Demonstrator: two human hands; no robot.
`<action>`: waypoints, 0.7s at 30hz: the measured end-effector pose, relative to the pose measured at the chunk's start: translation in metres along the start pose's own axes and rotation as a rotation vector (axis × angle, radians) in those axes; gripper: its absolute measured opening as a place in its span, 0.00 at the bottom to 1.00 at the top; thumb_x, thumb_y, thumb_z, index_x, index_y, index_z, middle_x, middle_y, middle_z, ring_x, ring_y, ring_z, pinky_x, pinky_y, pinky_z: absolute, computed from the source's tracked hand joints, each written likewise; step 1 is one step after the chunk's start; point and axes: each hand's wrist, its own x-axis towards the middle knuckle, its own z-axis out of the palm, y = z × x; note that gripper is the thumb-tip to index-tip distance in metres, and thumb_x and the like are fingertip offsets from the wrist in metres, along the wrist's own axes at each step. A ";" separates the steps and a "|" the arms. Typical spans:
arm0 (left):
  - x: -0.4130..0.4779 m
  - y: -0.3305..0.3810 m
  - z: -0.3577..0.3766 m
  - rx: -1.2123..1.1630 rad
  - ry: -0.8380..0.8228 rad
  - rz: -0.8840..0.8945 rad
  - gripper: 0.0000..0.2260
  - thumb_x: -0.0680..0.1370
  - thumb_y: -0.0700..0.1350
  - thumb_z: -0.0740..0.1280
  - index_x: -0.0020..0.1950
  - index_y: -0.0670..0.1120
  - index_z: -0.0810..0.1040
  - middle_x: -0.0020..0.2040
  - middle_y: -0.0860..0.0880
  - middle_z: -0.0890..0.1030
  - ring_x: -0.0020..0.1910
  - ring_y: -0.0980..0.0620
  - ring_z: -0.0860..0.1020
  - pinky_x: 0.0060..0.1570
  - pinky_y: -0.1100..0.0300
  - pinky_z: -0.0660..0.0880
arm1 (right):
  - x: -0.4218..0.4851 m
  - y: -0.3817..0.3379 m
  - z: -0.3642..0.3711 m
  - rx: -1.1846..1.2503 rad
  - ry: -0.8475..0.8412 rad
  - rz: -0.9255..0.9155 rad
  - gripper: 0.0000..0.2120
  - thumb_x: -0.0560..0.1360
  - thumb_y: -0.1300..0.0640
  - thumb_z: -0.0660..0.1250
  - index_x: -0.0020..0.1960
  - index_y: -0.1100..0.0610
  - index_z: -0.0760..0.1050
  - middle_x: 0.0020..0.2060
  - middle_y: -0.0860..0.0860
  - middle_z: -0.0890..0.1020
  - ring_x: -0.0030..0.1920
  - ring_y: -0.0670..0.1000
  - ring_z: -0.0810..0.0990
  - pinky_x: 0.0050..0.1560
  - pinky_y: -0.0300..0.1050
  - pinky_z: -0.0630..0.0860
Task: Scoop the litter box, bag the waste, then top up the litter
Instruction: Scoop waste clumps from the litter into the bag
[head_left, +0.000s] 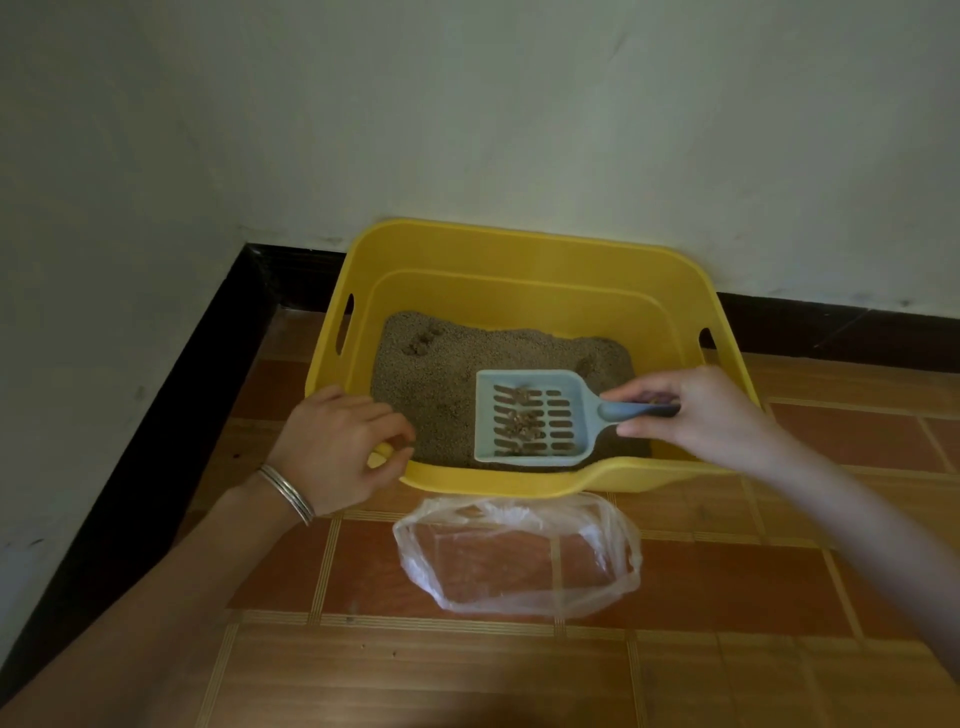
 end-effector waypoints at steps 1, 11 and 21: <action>-0.002 0.002 -0.001 0.008 -0.010 0.006 0.12 0.73 0.56 0.58 0.44 0.54 0.80 0.37 0.58 0.80 0.37 0.55 0.79 0.39 0.58 0.69 | -0.010 -0.006 -0.001 -0.007 -0.001 -0.013 0.16 0.67 0.57 0.74 0.49 0.40 0.77 0.43 0.35 0.79 0.46 0.34 0.77 0.48 0.26 0.70; -0.024 0.016 0.001 0.050 -0.062 0.030 0.21 0.69 0.59 0.59 0.56 0.51 0.78 0.48 0.52 0.77 0.47 0.50 0.77 0.48 0.58 0.61 | -0.076 0.005 0.058 0.025 -0.139 0.038 0.15 0.69 0.60 0.72 0.52 0.46 0.78 0.43 0.34 0.78 0.48 0.31 0.76 0.47 0.24 0.70; -0.025 0.018 0.003 0.069 -0.059 0.020 0.19 0.69 0.58 0.60 0.54 0.52 0.79 0.49 0.53 0.77 0.47 0.50 0.76 0.51 0.57 0.61 | -0.066 0.040 0.121 -0.342 0.092 -0.136 0.19 0.61 0.63 0.78 0.51 0.54 0.81 0.45 0.47 0.83 0.47 0.50 0.80 0.52 0.48 0.77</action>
